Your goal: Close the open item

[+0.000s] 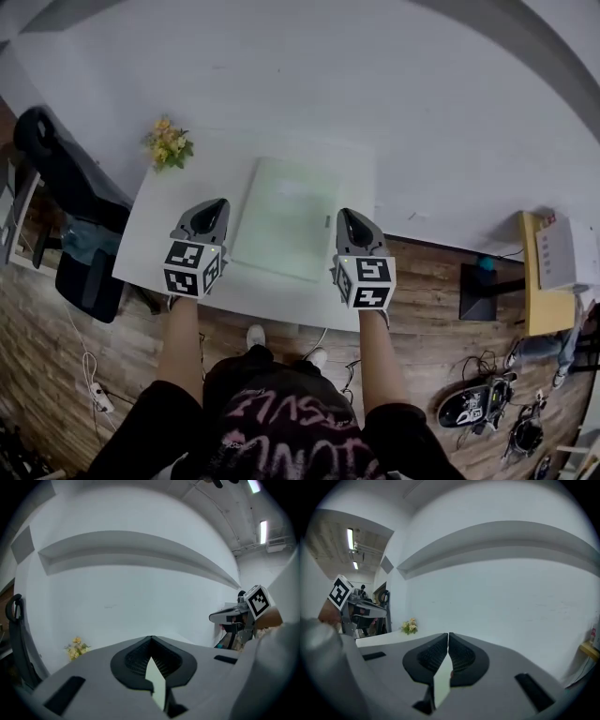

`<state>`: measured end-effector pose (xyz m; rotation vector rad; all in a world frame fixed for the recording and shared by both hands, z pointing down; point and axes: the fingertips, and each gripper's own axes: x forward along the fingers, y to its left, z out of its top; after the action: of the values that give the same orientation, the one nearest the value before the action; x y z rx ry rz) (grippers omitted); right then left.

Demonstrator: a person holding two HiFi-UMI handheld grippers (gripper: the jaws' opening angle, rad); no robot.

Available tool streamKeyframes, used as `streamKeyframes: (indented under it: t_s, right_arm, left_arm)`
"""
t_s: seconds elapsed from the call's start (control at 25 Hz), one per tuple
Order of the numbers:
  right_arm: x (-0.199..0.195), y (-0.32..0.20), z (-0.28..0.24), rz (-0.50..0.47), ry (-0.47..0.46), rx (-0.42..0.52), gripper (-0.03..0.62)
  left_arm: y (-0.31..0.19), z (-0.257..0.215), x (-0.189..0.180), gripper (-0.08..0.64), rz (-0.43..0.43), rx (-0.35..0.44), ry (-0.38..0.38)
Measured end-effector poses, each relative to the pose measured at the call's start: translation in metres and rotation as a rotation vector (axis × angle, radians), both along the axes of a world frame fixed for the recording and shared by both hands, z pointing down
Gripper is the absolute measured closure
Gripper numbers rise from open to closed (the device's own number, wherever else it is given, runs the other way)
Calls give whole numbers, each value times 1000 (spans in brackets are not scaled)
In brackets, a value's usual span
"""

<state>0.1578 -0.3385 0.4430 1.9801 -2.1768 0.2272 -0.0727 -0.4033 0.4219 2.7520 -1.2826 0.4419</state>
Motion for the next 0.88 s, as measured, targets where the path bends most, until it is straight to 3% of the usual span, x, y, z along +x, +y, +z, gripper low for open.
streamKeyframes:
  t_s: [0.36, 0.88]
  right_arm:
    - [-26, -16, -42, -58, 11, 78, 568]
    - [-24, -20, -75, -47, 11, 138, 568]
  left_arm:
    - [-1, -50, -32, 546, -55, 105, 47]
    - [0, -86, -31, 546, -62, 178, 67]
